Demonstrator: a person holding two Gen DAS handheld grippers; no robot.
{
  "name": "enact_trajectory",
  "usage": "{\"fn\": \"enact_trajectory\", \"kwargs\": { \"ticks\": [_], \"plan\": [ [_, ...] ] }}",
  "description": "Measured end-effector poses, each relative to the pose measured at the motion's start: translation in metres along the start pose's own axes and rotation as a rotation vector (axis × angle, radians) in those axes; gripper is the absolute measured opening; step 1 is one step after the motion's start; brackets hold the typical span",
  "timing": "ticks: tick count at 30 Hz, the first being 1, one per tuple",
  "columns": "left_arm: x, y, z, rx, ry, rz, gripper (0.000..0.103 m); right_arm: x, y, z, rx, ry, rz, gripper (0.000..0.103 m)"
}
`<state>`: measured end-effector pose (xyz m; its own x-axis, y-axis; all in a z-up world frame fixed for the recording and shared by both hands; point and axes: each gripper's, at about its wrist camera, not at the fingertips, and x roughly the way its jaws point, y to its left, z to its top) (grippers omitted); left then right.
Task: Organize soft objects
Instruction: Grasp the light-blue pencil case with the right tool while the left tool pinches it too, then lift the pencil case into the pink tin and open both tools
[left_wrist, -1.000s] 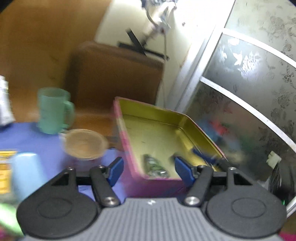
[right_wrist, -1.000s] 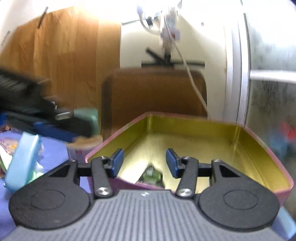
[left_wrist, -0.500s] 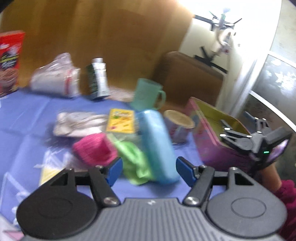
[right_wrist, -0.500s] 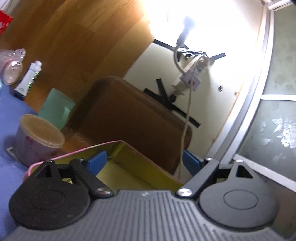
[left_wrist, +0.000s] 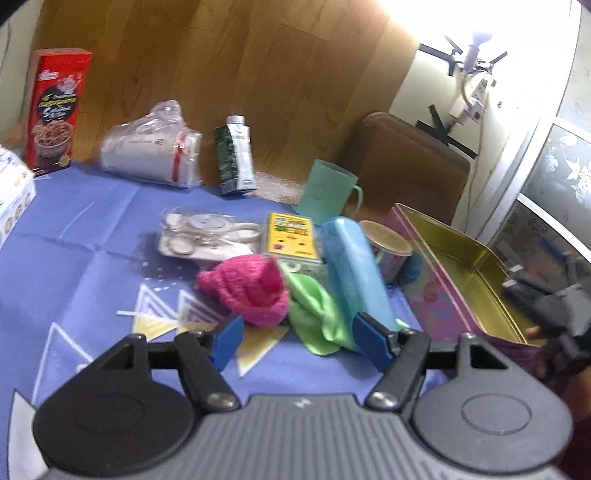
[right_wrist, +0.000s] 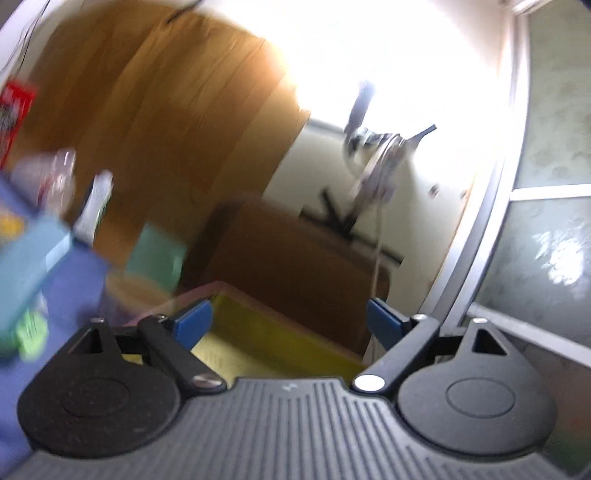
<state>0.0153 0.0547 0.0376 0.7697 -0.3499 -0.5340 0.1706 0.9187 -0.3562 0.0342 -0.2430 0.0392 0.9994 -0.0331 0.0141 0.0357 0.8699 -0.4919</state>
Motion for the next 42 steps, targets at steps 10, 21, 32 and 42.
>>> {"fn": "enact_trajectory", "kwargs": {
  "ticks": [10, 21, 32, 42],
  "plan": [
    [-0.015, 0.043, -0.001, -0.09, -0.03, 0.029, 0.067, -0.016, 0.077, 0.036, 0.163, 0.148, 0.577, 0.087],
    [-0.013, 0.037, -0.008, -0.082, -0.002, -0.055, 0.067, 0.036, 0.107, 0.012, 0.323, 0.475, 0.663, 0.058],
    [0.016, 0.003, -0.025, -0.075, 0.172, -0.16, 0.079, -0.067, 0.109, 0.005, 0.326, 0.459, 0.812, 0.059],
    [0.037, -0.013, -0.032, -0.111, 0.219, -0.16, 0.064, -0.09, 0.101, -0.008, 0.279, 0.413, 0.833, 0.056]
  ]
}}
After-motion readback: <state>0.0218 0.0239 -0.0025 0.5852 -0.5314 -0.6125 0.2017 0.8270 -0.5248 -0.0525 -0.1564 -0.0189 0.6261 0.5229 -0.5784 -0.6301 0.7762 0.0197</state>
